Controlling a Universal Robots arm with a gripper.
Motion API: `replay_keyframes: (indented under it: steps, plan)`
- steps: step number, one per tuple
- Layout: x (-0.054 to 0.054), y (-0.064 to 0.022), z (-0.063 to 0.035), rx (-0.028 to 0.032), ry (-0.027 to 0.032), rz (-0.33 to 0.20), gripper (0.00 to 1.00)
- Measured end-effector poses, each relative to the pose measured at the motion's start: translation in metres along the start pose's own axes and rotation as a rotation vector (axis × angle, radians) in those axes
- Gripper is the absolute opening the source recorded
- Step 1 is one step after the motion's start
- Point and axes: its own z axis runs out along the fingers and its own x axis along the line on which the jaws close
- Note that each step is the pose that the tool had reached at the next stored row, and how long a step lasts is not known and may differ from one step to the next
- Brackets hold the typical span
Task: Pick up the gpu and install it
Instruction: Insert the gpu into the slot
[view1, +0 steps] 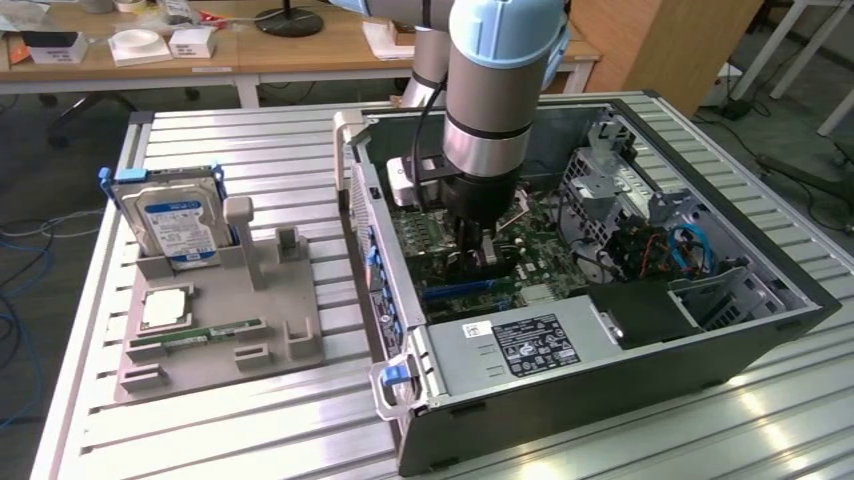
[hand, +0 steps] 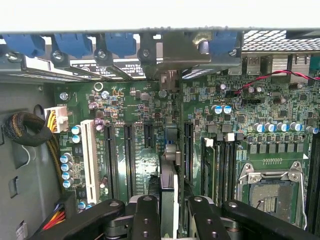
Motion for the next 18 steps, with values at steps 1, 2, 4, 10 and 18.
replay_keyframes:
  steps: [1, 2, 4, 10, 18]
  plan:
    - [0.0000, 0.0000, 0.0000, 0.0000, 0.0000, 0.000, 0.27]
    - [0.0000, 0.0000, 0.0000, 0.0000, 0.0001, 0.000, 0.27]
    - [0.0000, 0.0000, 0.0000, 0.0000, 0.0000, 0.000, 0.27]
    - [0.0000, 0.0001, 0.0000, -0.0004, -0.0011, -0.014, 0.27]
    - [0.0000, 0.0001, 0.0000, -0.0006, -0.0015, -0.018, 0.27]
